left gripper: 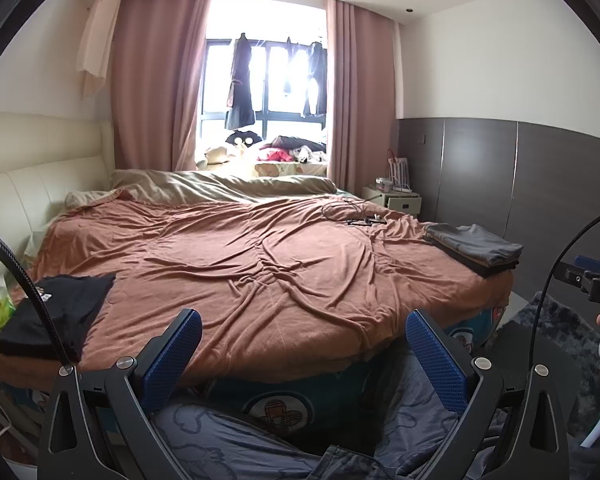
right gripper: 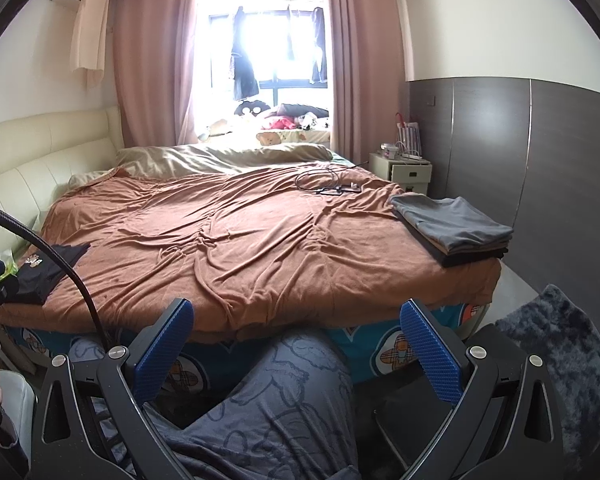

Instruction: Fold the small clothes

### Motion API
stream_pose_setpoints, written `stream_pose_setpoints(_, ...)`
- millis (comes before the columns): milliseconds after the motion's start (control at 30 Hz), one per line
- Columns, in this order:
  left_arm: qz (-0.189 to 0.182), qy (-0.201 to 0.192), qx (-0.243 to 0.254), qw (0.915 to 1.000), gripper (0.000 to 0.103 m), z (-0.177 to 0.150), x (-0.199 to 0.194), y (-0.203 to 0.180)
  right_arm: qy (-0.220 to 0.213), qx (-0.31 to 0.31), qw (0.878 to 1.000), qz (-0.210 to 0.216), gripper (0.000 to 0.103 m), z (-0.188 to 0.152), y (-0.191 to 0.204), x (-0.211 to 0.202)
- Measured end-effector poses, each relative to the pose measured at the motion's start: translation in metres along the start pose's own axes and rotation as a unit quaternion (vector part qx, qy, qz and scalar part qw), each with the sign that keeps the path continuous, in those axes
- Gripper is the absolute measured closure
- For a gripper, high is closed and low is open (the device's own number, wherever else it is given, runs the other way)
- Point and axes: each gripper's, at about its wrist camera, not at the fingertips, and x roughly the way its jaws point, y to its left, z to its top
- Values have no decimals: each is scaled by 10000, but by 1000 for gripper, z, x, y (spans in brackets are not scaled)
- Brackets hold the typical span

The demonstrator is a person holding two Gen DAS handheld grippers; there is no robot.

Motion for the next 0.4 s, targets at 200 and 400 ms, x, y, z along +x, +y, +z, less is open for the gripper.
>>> stream_pose_setpoints(200,-33,-35,70,10000,0,-1,-3,-5,-51,68,10000,1,0,1,-6,-4)
stream_pose_setpoints(400,0,-94,75,9999,0,0,-6,-4,-33,96,9999,46,0,1,-9,0)
